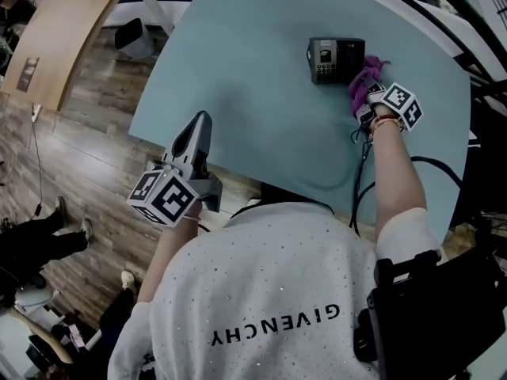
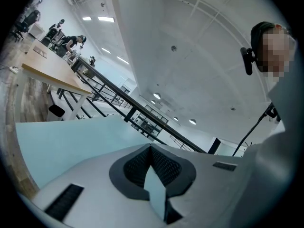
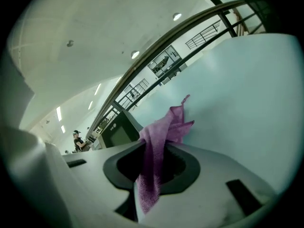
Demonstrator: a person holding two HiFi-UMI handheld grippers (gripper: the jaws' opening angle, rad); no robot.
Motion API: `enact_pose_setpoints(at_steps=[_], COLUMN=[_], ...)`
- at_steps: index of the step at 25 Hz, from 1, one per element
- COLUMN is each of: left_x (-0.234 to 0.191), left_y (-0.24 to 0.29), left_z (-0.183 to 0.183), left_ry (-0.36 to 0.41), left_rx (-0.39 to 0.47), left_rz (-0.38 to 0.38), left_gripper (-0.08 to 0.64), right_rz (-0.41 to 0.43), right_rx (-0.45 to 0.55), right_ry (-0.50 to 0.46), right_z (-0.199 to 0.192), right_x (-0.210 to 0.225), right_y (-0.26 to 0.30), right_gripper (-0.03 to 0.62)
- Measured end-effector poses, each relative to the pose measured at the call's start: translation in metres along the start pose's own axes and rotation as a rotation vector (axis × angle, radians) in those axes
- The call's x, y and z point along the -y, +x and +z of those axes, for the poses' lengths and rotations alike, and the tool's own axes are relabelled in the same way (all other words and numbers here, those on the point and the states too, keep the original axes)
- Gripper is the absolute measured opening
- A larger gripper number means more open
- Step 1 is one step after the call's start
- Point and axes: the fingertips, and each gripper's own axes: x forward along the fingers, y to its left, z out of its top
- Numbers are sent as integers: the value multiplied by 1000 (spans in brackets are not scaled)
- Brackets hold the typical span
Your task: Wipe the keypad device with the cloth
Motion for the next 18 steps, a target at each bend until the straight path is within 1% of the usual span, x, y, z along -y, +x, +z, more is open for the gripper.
enact_pose_setpoints(at_steps=[4,7,9,10,12,14,16,18], left_x=[-1,2,3,4,8,16,26,34], left_y=[-13,-22,-24,-24,-23,-20,-16,-7], left_z=[2,-7,-13,-14,-18,-20,-20,-23], left_ry=[7,0,-3,-4,4,32,69,103], left_rx=[10,-12,-22,-25,-34,-51,-62,-70], left_rz=[-24,-59,-79,-87,-113,-151,-184,-195], left_gripper=[0,0,0,0,0,0,0,0], right_rz=[-50,-68,-61,-50,-8,51,102,125], right_rx=[-45,-101,-112,-98,-32,52,117,175], right_ry=[-71,-128,-136,-125,-114,-142,-197,-295], right_z=[-13,-35,-46,-47,-33,-6,26,58], right_x=[2,3,5,4,-6,-29,-56,-82], right_y=[-12,-21,-29,-32,-40,-48,-54,-59], right_gripper=[75,75,75,75,75,75,75,75])
